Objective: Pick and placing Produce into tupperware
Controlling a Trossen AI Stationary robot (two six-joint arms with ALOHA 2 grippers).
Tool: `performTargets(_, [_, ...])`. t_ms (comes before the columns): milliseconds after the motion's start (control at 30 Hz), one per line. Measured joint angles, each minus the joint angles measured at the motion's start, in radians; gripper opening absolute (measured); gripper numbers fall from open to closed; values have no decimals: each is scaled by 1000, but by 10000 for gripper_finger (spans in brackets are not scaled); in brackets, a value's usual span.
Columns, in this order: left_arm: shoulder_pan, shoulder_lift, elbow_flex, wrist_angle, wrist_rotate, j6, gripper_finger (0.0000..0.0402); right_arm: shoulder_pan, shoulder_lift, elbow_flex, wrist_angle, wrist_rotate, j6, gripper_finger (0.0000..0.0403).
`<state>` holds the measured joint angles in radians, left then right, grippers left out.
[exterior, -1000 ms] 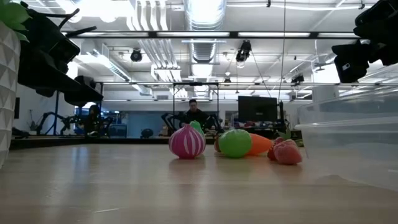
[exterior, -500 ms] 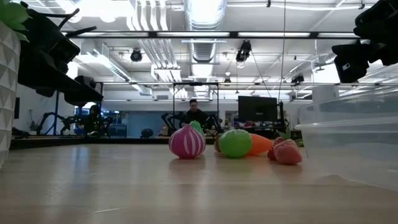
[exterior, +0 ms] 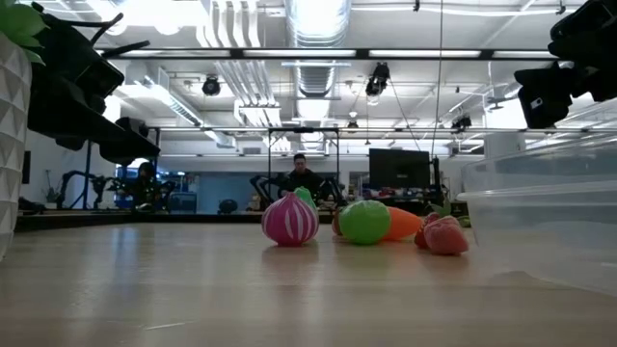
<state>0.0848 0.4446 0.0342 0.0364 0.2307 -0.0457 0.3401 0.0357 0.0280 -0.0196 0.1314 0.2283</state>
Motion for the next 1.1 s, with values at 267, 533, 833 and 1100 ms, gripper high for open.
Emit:
performTargets(267, [0,0,0,0,0,0,283,-1,8,0,86,224,403,192])
performTargets(533, [0,0,0,0,0,0,283,0,32,-2,429,490,735,192])
performTargets(833, [0,0,0,0,0,0,283,0,117,0,962,627,265,192])
performTargets(1100, [0,0,0,1,0,0,283,0,219,139,897,622,168,192])
